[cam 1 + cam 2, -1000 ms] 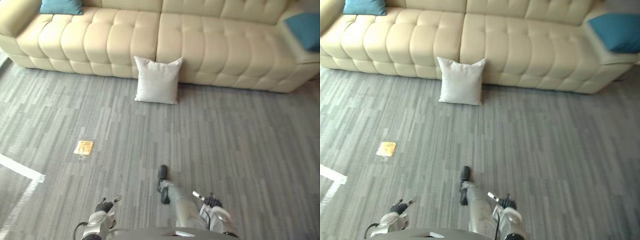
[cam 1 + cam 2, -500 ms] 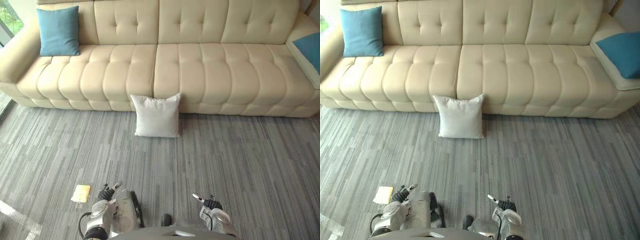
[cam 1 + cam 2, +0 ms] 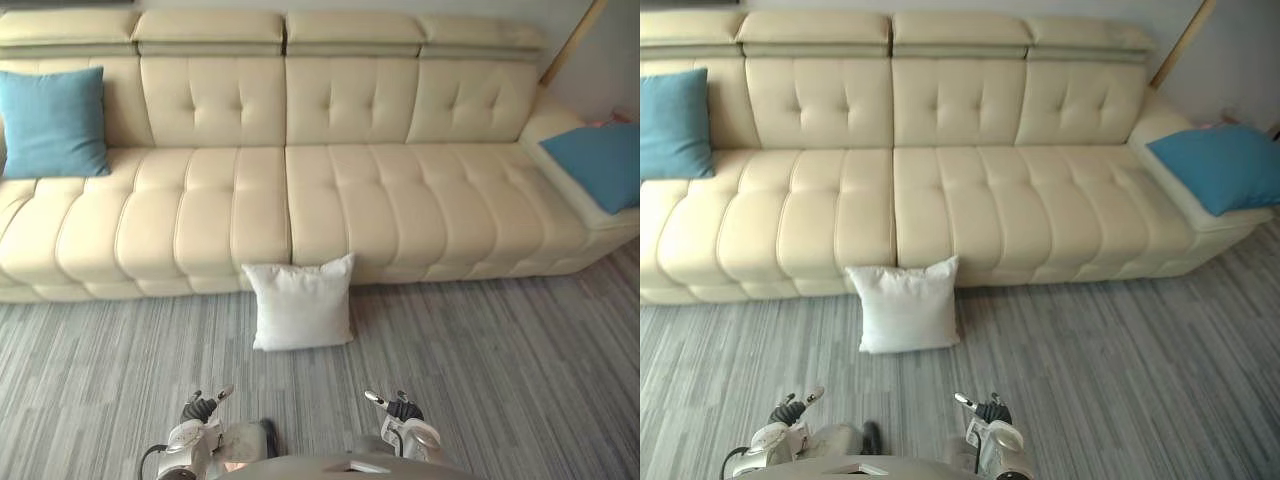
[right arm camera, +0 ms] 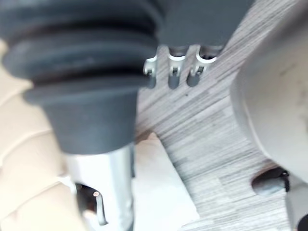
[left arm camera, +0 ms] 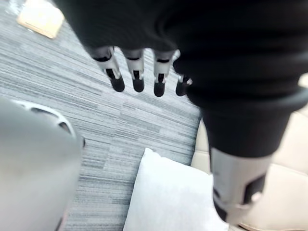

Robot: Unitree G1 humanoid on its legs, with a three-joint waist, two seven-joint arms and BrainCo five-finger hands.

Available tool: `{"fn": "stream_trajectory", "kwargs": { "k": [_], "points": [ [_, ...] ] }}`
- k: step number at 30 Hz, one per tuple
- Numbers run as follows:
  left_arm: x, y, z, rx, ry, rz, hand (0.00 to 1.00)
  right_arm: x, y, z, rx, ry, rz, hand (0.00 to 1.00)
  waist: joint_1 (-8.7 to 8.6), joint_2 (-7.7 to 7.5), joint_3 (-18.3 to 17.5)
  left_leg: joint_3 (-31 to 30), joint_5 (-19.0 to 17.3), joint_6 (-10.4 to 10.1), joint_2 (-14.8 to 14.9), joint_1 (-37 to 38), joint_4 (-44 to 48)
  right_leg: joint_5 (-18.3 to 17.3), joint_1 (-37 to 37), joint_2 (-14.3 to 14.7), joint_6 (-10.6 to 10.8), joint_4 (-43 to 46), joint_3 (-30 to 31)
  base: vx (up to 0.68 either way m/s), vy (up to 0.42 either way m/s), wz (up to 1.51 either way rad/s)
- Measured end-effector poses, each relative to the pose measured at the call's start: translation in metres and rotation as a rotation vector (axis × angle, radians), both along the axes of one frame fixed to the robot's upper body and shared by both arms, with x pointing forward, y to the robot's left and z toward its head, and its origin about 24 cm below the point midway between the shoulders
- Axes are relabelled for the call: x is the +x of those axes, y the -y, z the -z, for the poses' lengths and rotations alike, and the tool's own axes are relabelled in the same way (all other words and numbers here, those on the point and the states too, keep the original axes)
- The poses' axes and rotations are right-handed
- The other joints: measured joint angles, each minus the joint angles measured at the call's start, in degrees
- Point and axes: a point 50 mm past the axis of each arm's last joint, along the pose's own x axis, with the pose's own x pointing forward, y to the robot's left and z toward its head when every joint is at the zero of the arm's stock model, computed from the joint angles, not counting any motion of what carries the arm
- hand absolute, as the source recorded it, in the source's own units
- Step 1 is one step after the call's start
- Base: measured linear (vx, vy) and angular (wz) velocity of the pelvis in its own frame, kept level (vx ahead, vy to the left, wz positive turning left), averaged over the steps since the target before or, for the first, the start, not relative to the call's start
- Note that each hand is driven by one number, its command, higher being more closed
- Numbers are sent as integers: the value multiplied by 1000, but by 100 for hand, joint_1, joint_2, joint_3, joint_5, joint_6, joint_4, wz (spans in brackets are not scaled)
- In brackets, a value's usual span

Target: Pick up cushions and gather them together orderly.

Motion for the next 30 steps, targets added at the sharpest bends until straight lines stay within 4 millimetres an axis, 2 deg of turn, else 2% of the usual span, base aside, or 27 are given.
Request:
{"fn": "stream_trajectory", "kwargs": {
  "k": [1,3,4,5,6,7,8,9,10,11,12,13,15,17,19,20,22,24,25,26,27,28,30],
  "points": [
    [-3,0,1,-2,-13,-1,0,0,1,0,-4,4,0,0,-48,7,-4,-7,-32,-67,24,277,-213,-143,-170,-8,-57,-774,-332,193,-23,4],
    [-4,0,2,-2,-15,-2,0,1,1,-1,-5,8,0,0,-64,9,-4,-8,-73,-127,40,374,-290,-125,-273,15,-82,-1351,-454,148,-52,1],
    [-4,0,2,-4,-16,-6,0,3,2,-1,-6,11,2,0,-85,32,-6,-14,-174,-214,106,456,-301,-2,-383,137,-222,-2273,-502,229,-129,-7],
    [-5,1,3,-10,-21,-19,0,3,3,-1,-8,13,7,0,-87,68,-5,-16,-275,-295,195,539,-296,260,-435,306,-310,-3027,-449,299,-165,-8],
    [-5,2,3,-10,-24,-18,0,3,4,-1,-7,13,11,0,-88,81,-12,-18,-303,-357,230,563,-291,413,-452,381,-345,-3310,-400,257,-138,-6],
    [-6,2,4,-13,-28,-24,0,3,5,-1,-5,13,18,0,-95,94,-14,-24,-373,-497,295,599,-278,720,-454,505,-386,-3796,-293,329,-215,6],
    [-8,1,4,-8,-34,-22,0,1,5,-1,-3,10,20,0,-119,75,-16,-106,-546,-667,299,746,-222,1205,-362,527,-425,-4136,-140,352,-243,15],
    [-9,2,5,-13,-40,-25,0,0,5,0,0,8,21,0,-134,89,-16,-195,-609,-731,301,819,-186,1544,-283,521,-433,-4115,-160,476,-327,32],
    [-12,11,7,-40,-54,-23,0,0,14,-1,-22,8,19,0,-147,226,-59,-301,-694,-832,448,934,-180,1497,-239,590,-506,-3859,-319,361,-230,46],
    [-13,18,8,-58,-56,-16,0,-3,21,-1,-40,0,23,0,-160,378,-149,-404,-694,-842,541,930,-193,1203,-280,628,-544,-3647,-441,427,-244,56],
    [-12,25,9,-70,-55,-8,0,-4,27,-2,-52,-4,31,0,-185,468,-182,-535,-686,-865,602,954,-167,976,-282,644,-589,-3446,-562,305,-163,58],
    [-13,28,9,-78,-56,-8,0,-5,30,-2,-58,-7,32,0,-187,517,-191,-661,-668,-887,667,951,-57,810,-250,657,-616,-3312,-668,458,-259,61],
    [-13,28,9,-81,-53,-20,0,-6,31,-1,-59,-18,30,0,-192,558,-204,-942,-622,-966,865,583,1028,509,89,657,-728,-3252,-912,402,-244,49],
    [-11,25,7,-77,-39,-36,0,-7,30,0,-57,-22,27,0,-165,556,-202,-1066,-375,-1145,998,85,2161,399,302,662,-767,-3316,-1016,227,-115,17],
    [-12,25,7,-75,-38,-39,0,-10,30,2,-53,-37,30,0,-115,558,-198,-937,-327,-1151,1146,-144,2766,372,504,671,-804,-3450,-1018,183,-41,0],
    [-10,23,6,-70,-31,-39,0,-11,30,2,-52,-43,32,0,-112,546,-193,-799,-386,-1085,1196,-245,2827,369,630,664,-802,-3553,-1014,152,26,3],
    [-11,22,6,-67,-30,-40,0,-12,29,3,-50,-47,34,0,-85,520,-181,-620,-483,-956,1222,-355,2602,372,749,605,-772,-3624,-1008,141,101,3],
    [-11,20,6,-61,-31,-38,0,-12,29,3,-46,-48,37,0,-82,484,-168,-466,-552,-948,1219,-411,1985,366,792,493,-636,-3612,-994,62,157,5],
    [-11,20,6,-60,-33,-39,0,-13,29,3,-47,-50,39,0,-88,479,-167,-445,-487,-955,1186,-399,1265,343,795,405,-470,-3548,-980,39,205,2],
    [-12,18,6,-55,-38,-40,0,-12,28,3,-44,-51,37,0,-62,444,-192,-489,-515,-1023,1037,-310,945,303,717,362,-334,-3441,-849,50,286,-2],
    [-12,15,6,-46,-38,-40,0,-12,26,4,-40,-52,33,0,-38,386,-208,-456,-478,-980,948,-280,883,316,698,295,-297,-3432,-785,56,256,-6],
    [-12,6,5,-24,-37,-39,0,-13,19,5,-20,-59,31,0,-17,143,-226,-363,-448,-893,754,-209,744,399,691,165,-244,-3552,-636,48,199,-8],
    [-13,1,5,-13,-46,-38,0,-14,13,6,-2,-63,30,0,-3,114,-222,-297,-458,-870,655,-171,737,489,711,108,-222,-3672,-540,26,183,-20]
  ]
}}
